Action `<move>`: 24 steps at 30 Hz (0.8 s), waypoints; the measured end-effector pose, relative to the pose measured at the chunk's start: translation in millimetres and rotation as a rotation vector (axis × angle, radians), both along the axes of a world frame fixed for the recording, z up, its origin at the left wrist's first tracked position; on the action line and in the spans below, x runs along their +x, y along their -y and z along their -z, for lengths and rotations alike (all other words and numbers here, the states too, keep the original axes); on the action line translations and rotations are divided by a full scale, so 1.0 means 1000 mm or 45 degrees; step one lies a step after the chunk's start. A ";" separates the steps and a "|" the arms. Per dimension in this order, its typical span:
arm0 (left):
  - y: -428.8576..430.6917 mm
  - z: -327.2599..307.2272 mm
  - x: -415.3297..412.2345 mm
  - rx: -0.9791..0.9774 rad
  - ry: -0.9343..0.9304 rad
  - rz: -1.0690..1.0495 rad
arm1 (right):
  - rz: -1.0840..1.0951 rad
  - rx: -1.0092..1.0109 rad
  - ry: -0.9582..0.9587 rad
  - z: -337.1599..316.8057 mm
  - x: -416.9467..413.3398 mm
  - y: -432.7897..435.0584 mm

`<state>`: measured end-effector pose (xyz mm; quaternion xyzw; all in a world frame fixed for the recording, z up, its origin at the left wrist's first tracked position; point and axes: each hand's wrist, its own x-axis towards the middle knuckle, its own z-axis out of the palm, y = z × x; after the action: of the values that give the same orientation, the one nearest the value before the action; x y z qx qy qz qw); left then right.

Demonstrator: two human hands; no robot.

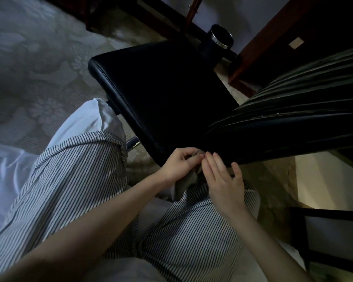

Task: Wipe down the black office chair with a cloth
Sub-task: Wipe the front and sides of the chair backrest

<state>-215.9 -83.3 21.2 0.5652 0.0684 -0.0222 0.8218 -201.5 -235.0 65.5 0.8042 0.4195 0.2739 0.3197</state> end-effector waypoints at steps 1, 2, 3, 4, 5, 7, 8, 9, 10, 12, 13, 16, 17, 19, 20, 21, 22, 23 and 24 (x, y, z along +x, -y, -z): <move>0.002 -0.003 0.000 -0.007 0.034 -0.014 | -0.017 0.042 -0.003 -0.002 0.000 0.000; 0.004 -0.005 -0.001 0.002 0.070 -0.036 | -0.044 0.076 -0.010 -0.005 0.000 0.001; 0.007 -0.004 -0.002 0.063 0.101 -0.077 | -0.079 0.099 -0.021 -0.009 0.000 0.001; 0.011 -0.001 -0.004 0.158 0.126 -0.134 | -0.111 0.112 -0.032 -0.013 -0.001 0.002; 0.016 0.005 -0.007 0.285 0.149 -0.202 | -0.133 0.124 -0.039 -0.017 -0.002 0.002; 0.024 0.016 -0.014 0.485 0.138 -0.321 | -0.139 0.161 -0.033 -0.022 -0.005 0.004; 0.027 0.019 -0.016 0.496 0.092 -0.356 | -0.132 0.181 -0.027 -0.024 -0.006 0.005; 0.028 0.019 -0.018 0.496 0.050 -0.373 | -0.125 0.195 -0.022 -0.026 -0.007 0.006; 0.029 0.016 -0.019 0.500 0.019 -0.380 | -0.117 0.202 -0.016 -0.028 -0.007 0.008; 0.027 0.008 -0.017 0.502 -0.027 -0.359 | -0.107 0.210 0.001 -0.034 -0.006 0.010; 0.026 0.004 -0.015 0.494 -0.032 -0.347 | -0.106 0.214 0.016 -0.038 -0.006 0.012; 0.026 -0.014 -0.012 0.467 0.005 -0.336 | -0.115 0.243 0.063 -0.047 -0.006 0.012; 0.026 -0.021 -0.011 0.458 0.025 -0.337 | -0.127 0.253 0.070 -0.050 -0.005 0.011; 0.026 -0.036 -0.009 0.431 0.071 -0.342 | -0.155 0.261 0.072 -0.056 -0.004 0.009; 0.026 -0.044 -0.008 0.420 0.098 -0.342 | -0.169 0.269 0.075 -0.059 -0.004 0.009; 0.026 -0.053 -0.007 0.410 0.124 -0.342 | -0.182 0.287 0.080 -0.063 -0.003 0.009; 0.026 -0.062 -0.006 0.404 0.151 -0.341 | -0.194 0.311 0.088 -0.067 -0.003 0.009; 0.026 -0.071 -0.005 0.404 0.178 -0.343 | -0.204 0.341 0.097 -0.072 -0.002 0.009; 0.027 -0.078 -0.004 0.406 0.204 -0.349 | -0.211 0.375 0.105 -0.076 -0.002 0.010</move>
<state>-220.2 -109.9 99.6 0.6733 0.0816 0.1457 0.7202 -203.4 -244.6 141.4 0.7932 0.4262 0.3906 0.1916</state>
